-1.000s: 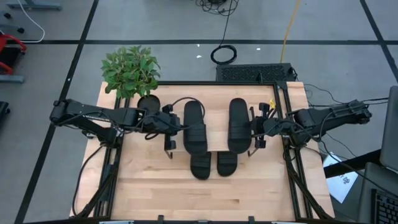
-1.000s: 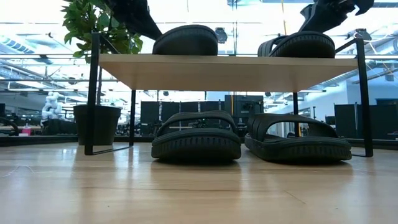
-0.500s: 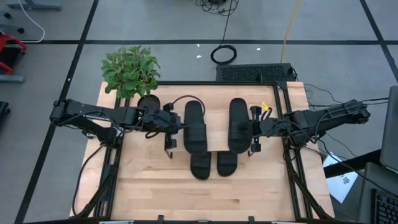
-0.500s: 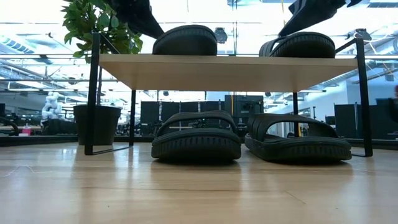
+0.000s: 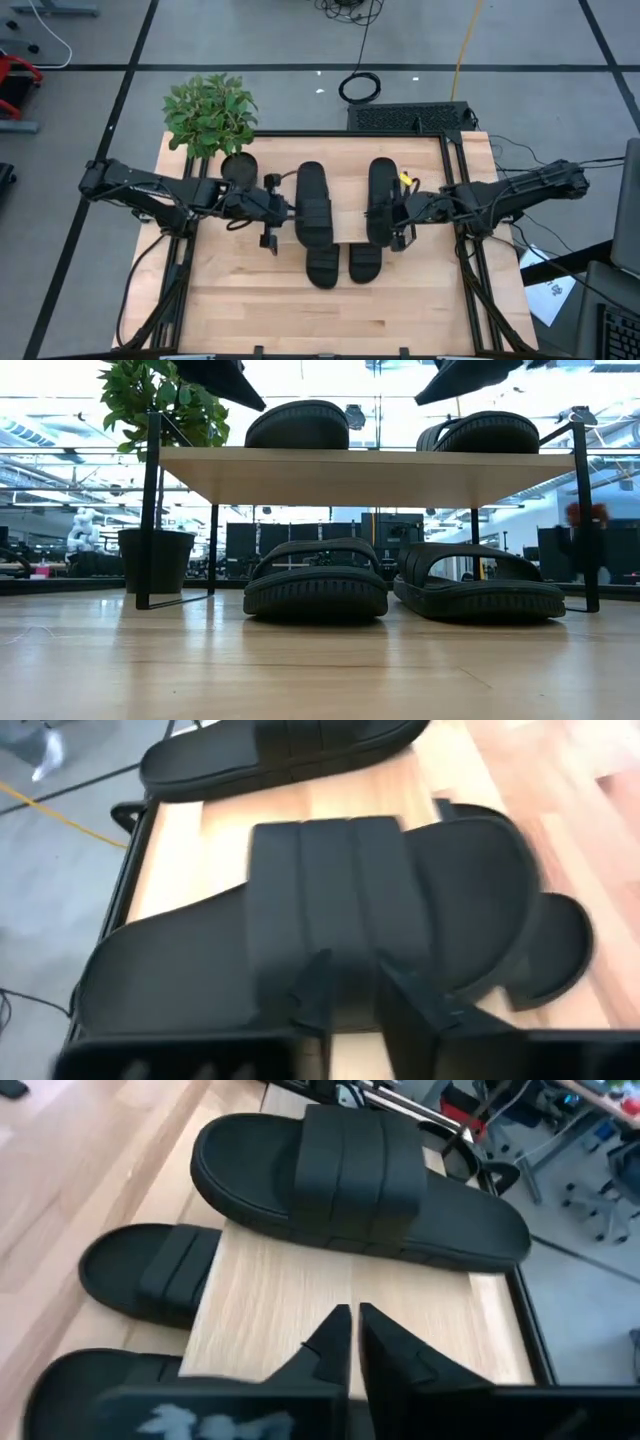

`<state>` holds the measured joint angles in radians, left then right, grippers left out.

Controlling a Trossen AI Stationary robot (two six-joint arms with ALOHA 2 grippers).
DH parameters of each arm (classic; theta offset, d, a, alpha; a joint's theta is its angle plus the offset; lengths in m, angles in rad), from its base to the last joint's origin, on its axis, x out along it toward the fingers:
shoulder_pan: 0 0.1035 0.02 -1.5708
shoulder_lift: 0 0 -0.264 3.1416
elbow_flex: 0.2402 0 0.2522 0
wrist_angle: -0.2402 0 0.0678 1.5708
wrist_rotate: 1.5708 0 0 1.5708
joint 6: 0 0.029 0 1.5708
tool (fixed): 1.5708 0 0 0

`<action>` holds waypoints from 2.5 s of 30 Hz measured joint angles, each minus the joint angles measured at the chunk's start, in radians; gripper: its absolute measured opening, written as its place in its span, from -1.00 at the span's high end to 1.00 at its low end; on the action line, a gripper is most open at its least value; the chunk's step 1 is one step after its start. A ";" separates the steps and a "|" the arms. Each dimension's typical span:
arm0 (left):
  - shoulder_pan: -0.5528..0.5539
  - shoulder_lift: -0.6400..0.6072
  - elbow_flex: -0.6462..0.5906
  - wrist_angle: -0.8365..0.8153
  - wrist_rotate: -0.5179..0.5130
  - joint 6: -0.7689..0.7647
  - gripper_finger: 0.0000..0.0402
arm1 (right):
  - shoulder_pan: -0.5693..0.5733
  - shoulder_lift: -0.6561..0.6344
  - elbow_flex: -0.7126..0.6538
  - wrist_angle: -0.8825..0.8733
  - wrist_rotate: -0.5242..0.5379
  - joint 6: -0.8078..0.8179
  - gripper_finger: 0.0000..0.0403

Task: Pick and place slides into the shelf
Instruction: Adjust the slipper on the shelf

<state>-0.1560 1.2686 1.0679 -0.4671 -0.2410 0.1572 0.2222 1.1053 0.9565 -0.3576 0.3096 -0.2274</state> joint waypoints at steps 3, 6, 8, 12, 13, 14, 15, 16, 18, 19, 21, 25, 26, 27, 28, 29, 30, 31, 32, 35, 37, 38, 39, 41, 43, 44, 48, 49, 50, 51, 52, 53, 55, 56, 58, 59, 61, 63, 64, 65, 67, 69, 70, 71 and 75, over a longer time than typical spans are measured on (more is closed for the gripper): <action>-0.051 0.009 0.000 0.001 -0.060 -0.009 0.43 | 0.000 0.033 0.000 0.046 0.004 -0.036 0.76; -0.117 0.036 0.000 -0.002 -0.176 0.017 0.13 | 0.000 0.050 0.000 0.091 0.058 -0.062 0.59; -0.163 0.053 0.000 0.005 -0.282 0.024 -0.08 | 0.000 0.048 0.000 0.109 0.095 -0.078 0.48; -0.215 0.106 0.000 0.036 -0.449 -0.011 -0.44 | 0.000 0.020 0.000 0.106 0.163 -0.081 0.32; -0.225 0.121 0.000 0.042 -0.477 -0.009 -0.51 | 0.000 0.011 0.000 0.105 0.172 -0.080 0.29; -0.231 0.134 0.000 0.054 -0.497 -0.003 -0.58 | 0.000 0.004 0.000 0.106 0.182 -0.076 0.27; -0.237 0.147 0.000 0.070 -0.509 0.000 -0.63 | 0.000 -0.004 0.000 0.105 0.188 -0.076 0.25; -0.240 0.161 0.001 0.085 -0.512 0.003 -0.68 | 0.000 -0.011 0.000 0.103 0.189 -0.076 0.24; -0.240 0.194 0.018 0.081 -0.525 0.002 -0.74 | 0.000 -0.023 0.000 0.103 0.188 -0.066 0.22; -0.239 0.211 0.030 0.075 -0.539 -0.001 -0.75 | 0.000 -0.027 0.001 0.103 0.188 -0.057 0.22; -0.237 0.236 0.066 0.055 -0.555 0.007 -0.75 | 0.000 -0.032 0.001 0.098 0.188 -0.045 0.22; -0.239 0.278 0.145 0.013 -0.578 0.033 -0.69 | 0.002 -0.032 0.001 0.095 0.187 -0.039 0.23; -0.237 0.286 0.160 -0.007 -0.577 0.037 -0.66 | 0.002 -0.031 0.001 0.095 0.187 -0.035 0.23; -0.235 0.294 0.171 -0.025 -0.578 0.041 -0.63 | 0.002 -0.031 0.001 0.093 0.186 -0.029 0.23; -0.232 0.302 0.181 -0.035 -0.576 0.041 -0.59 | 0.002 -0.032 0.001 0.091 0.186 -0.022 0.23; -0.228 0.308 0.187 -0.040 -0.570 0.041 -0.56 | 0.002 -0.031 0.001 0.087 0.185 -0.018 0.23; -0.225 0.313 0.189 -0.052 -0.556 0.039 -0.51 | 0.002 -0.031 0.001 0.082 0.185 -0.015 0.23; -0.220 0.316 0.189 -0.071 -0.544 0.035 -0.47 | 0.002 -0.031 0.001 0.080 0.184 -0.011 0.23; -0.216 0.322 0.189 -0.085 -0.535 0.028 -0.43 | 0.003 -0.031 0.001 0.079 0.184 -0.005 0.23; -0.201 0.341 0.189 -0.099 -0.536 0.014 -0.33 | 0.003 -0.031 0.001 0.073 0.184 -0.002 0.23; -0.198 0.346 0.189 -0.101 -0.556 0.014 -0.28 | 0.003 -0.031 0.001 0.071 0.184 -0.001 0.23; -0.198 0.346 0.189 -0.102 -0.563 0.014 -0.26 | 0.003 -0.031 0.001 0.071 0.184 -0.001 0.23; -0.198 0.347 0.189 -0.103 -0.569 0.017 -0.25 | 0.003 -0.031 0.001 0.071 0.184 -0.001 0.23; -0.197 0.347 0.189 -0.103 -0.578 0.022 -0.23 | 0.003 -0.031 0.001 0.069 0.184 -0.001 0.23; -0.198 0.347 0.189 -0.104 -0.600 0.024 -0.21 | 0.003 -0.031 0.001 0.068 0.184 -0.001 0.23; -0.198 0.347 0.189 -0.106 -0.608 0.028 -0.20 | 0.003 -0.031 0.001 0.067 0.184 -0.001 0.23; -0.200 0.347 0.189 -0.108 -0.613 0.062 -0.11 | 0.008 -0.031 0.001 0.067 0.184 -0.001 0.23; -0.200 0.347 0.189 -0.108 -0.612 0.067 -0.07 | 0.011 -0.031 0.001 0.067 0.184 -0.001 0.23; -0.200 0.347 0.189 -0.108 -0.607 0.069 -0.02 | 0.015 -0.031 0.001 0.067 0.184 -0.001 0.23; -0.201 0.347 0.189 -0.107 -0.603 0.070 0.03 | 0.019 -0.031 0.001 0.067 0.184 -0.001 0.23; -0.202 0.347 0.189 -0.107 -0.601 0.070 0.09 | 0.023 -0.031 0.001 0.067 0.184 -0.001 0.23; -0.204 0.347 0.189 -0.107 -0.600 0.074 0.16 | 0.026 -0.031 0.001 0.067 0.183 -0.001 0.23; -0.209 0.347 0.189 -0.107 -0.598 0.092 0.30 | 0.034 -0.031 0.001 0.067 0.183 -0.001 0.23; -0.212 0.347 0.189 -0.107 -0.598 0.098 0.37 | 0.037 -0.031 0.001 0.067 0.183 -0.001 0.23; -0.216 0.347 0.189 -0.106 -0.598 0.108 0.51 | 0.042 -0.031 0.001 0.067 0.184 -0.001 0.23; -0.218 0.347 0.189 -0.106 -0.598 0.110 0.58 | 0.044 -0.031 0.001 0.067 0.183 -0.001 0.23; -0.218 0.347 0.189 -0.106 -0.598 0.111 0.70 | 0.048 -0.031 0.001 0.066 0.183 -0.001 0.23; -0.218 0.347 0.189 -0.105 -0.598 0.114 0.80 | 0.048 -0.031 0.001 0.065 0.183 -0.001 0.23; -0.218 0.347 0.189 -0.105 -0.598 0.120 0.85 | 0.048 -0.031 0.001 0.065 0.183 -0.001 0.23; -0.219 0.347 0.189 -0.105 -0.598 0.123 0.89 | 0.048 -0.031 0.001 0.063 0.183 0.003 0.23; -0.223 0.347 0.189 -0.105 -0.600 0.133 0.96 | 0.048 -0.031 0.001 0.060 0.183 0.006 0.23; -0.228 0.347 0.188 -0.105 -0.608 0.137 0.97 | 0.048 -0.031 0.001 0.051 0.184 0.006 0.23; -0.231 0.347 0.188 -0.104 -0.616 0.137 0.96 | 0.048 -0.031 0.001 0.045 0.184 0.006 0.23; -0.234 0.347 0.188 -0.100 -0.625 0.137 0.95 | 0.048 -0.031 0.001 0.038 0.184 0.008 0.23; -0.247 0.347 0.188 -0.070 -0.662 0.159 0.91 | 0.048 -0.031 0.001 0.032 0.183 0.024 0.23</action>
<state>-0.4032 1.6157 1.2556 -0.5368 -0.9033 0.3165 0.2707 1.0740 0.9577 -0.3252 0.4931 -0.2029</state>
